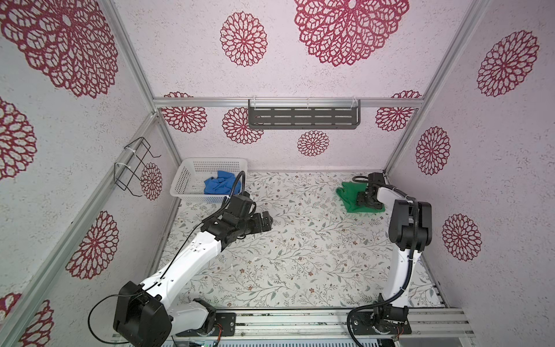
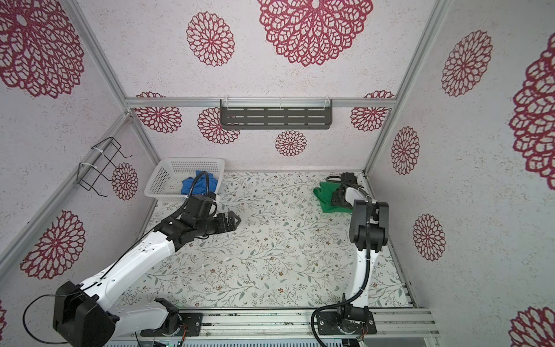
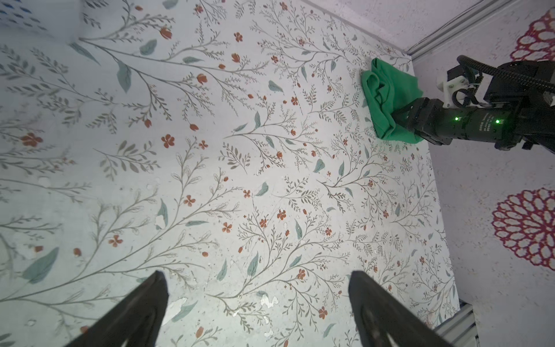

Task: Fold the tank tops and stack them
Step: 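Lower the green tank top at the far corner and release both grippers, then grasp the blue tank top in the basket with the left gripper while the right withdraws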

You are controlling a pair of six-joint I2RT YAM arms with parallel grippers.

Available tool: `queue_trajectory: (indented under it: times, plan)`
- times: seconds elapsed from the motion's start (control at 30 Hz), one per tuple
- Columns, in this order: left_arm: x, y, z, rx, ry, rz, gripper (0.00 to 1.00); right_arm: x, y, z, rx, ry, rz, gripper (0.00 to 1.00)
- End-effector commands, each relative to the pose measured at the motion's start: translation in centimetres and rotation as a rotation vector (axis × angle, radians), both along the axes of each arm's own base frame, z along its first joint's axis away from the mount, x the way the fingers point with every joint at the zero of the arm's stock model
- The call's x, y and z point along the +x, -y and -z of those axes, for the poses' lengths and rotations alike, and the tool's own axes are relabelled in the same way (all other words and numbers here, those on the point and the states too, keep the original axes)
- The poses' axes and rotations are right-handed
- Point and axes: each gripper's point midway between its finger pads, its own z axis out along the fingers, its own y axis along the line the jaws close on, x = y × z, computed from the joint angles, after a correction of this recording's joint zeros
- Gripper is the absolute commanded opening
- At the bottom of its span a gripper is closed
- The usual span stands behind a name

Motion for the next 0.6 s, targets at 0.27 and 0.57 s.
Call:
queue_trajectory:
  times: [0.27,0.57]
  plan:
    - [4.3,-7.7,-4.7,0.131,0.070,-0.123,0.97,2.8,-0.3,-11.0,0.034,0.206,-0.048,0.99]
    - [17.4,-17.1,-1.9,0.183,0.033,-0.322,0.98,-7.1,-6.4,-18.1,0.365,0.517,-0.012,0.99]
